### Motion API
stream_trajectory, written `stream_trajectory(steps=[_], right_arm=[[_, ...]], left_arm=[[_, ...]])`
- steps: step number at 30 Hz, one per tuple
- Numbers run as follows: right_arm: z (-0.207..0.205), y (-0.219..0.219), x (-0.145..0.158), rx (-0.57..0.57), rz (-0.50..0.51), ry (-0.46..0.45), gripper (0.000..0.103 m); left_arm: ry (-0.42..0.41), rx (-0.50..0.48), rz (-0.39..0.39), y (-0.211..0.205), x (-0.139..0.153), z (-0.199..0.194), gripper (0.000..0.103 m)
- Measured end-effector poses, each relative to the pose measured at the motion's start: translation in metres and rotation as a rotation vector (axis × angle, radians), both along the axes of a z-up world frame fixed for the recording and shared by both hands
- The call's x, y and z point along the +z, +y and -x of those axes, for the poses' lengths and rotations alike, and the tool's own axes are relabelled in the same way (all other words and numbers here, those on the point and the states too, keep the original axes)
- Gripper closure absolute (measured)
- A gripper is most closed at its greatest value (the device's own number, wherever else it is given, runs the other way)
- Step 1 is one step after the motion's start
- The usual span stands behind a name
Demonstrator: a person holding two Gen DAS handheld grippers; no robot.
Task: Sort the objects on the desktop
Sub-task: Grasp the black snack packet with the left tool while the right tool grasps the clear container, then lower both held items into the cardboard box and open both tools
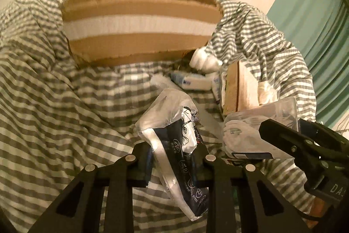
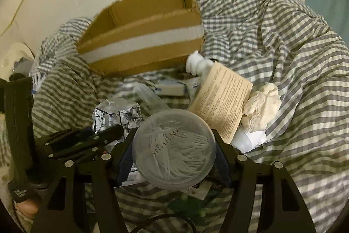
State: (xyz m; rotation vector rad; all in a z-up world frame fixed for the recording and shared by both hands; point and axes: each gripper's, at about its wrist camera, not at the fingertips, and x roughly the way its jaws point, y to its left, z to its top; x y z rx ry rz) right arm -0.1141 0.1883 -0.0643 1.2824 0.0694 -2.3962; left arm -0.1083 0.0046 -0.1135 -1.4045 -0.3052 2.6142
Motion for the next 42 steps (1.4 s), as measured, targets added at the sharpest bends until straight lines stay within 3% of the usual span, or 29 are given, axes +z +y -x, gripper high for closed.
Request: stream_trajectory(steps=[12,25,32,42], right_arm=[[0.005,-0.022,0.064,0.034,0.017,0.133,0.040],[0.079,-0.071,0.109,0.127,0.052,0.234,0.040],[0.138,-0.086,0.104,0.138,0.096,0.242,0.040],[0.218,-0.113,0.046,0.079,0.124,0.104,0.040]], left_arm=[[0.197,0.088,0.032,-0.040,0.084,0.020,0.076],[0.327,0.156,0.072,-0.067,0.134,0.096,0.076],[0.355,0.162,0.073,-0.070,0.129,0.151,0.076],[0.277,0.170,0.104,-0.085,0.088,0.217,0.076]])
